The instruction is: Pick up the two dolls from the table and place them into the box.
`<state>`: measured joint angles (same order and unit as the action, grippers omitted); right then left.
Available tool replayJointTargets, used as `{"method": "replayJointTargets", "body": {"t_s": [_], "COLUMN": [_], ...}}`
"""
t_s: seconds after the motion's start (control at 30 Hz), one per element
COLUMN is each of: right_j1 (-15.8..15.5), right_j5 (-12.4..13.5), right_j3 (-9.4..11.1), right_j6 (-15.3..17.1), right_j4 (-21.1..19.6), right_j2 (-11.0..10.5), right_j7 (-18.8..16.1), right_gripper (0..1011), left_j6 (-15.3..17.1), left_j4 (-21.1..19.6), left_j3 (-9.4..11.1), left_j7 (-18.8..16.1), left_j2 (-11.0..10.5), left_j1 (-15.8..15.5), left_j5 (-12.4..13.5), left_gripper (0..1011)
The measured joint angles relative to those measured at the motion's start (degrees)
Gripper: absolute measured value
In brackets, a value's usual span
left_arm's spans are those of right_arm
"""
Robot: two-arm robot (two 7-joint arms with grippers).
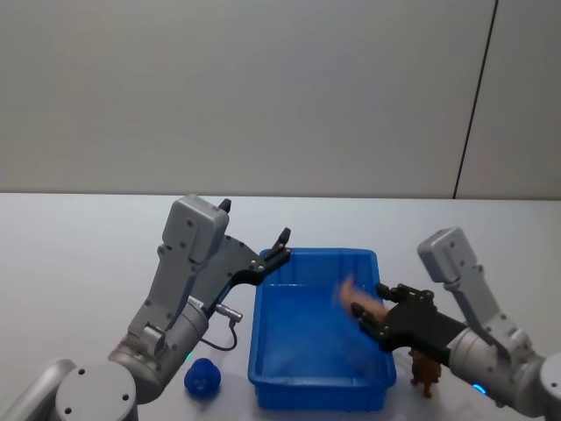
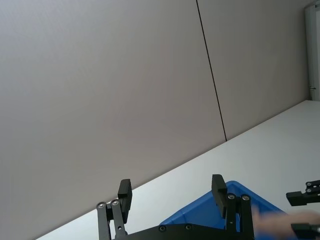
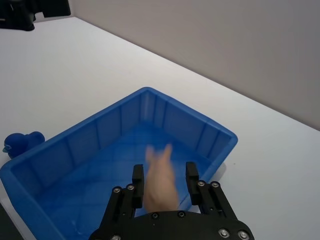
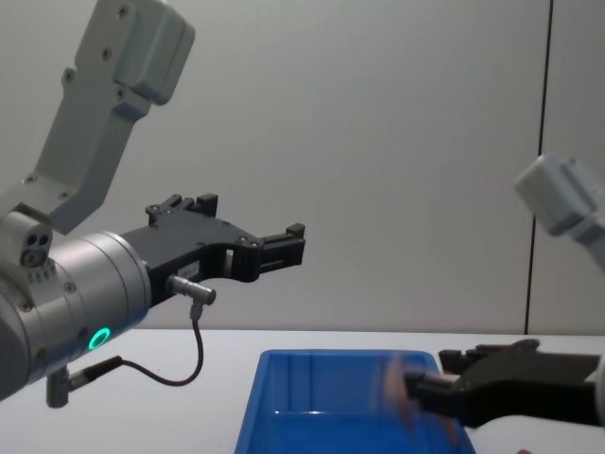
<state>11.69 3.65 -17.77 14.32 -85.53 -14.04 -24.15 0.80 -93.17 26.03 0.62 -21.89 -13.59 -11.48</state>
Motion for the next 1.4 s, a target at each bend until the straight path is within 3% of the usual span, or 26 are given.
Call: {"method": "replayJointTargets", "body": {"t_s": [0.33, 0.6, 0.9, 1.4], "right_j1": [0.97, 0.45, -1.82, -7.96], "right_j5": [-0.99, 0.75, 3.67, 8.2], "right_j3": [-1.3, -0.83, 0.76, 3.33], "right_j6": [-0.6, -2.2, -2.52, 0.17], "right_j4": [2.2, 1.36, -1.36, -5.97], "right_j2": [1.54, 1.07, -1.15, -6.35], "right_j7": [0.18, 1.66, 3.31, 4.78], "right_gripper": [766, 986, 1001, 1001], "left_j6": [0.0, 0.0, 0.0, 0.0], "left_j4": [0.0, 0.0, 0.0, 0.0], "left_j3": [0.0, 0.0, 0.0, 0.0], "left_j7": [0.0, 0.0, 0.0, 0.0], "left_j2": [0.0, 0.0, 0.0, 0.0], "left_j1": [0.0, 0.0, 0.0, 0.0], "left_j5": [0.0, 0.0, 0.0, 0.0], "left_gripper": [1001, 1001, 1001, 1001]}}
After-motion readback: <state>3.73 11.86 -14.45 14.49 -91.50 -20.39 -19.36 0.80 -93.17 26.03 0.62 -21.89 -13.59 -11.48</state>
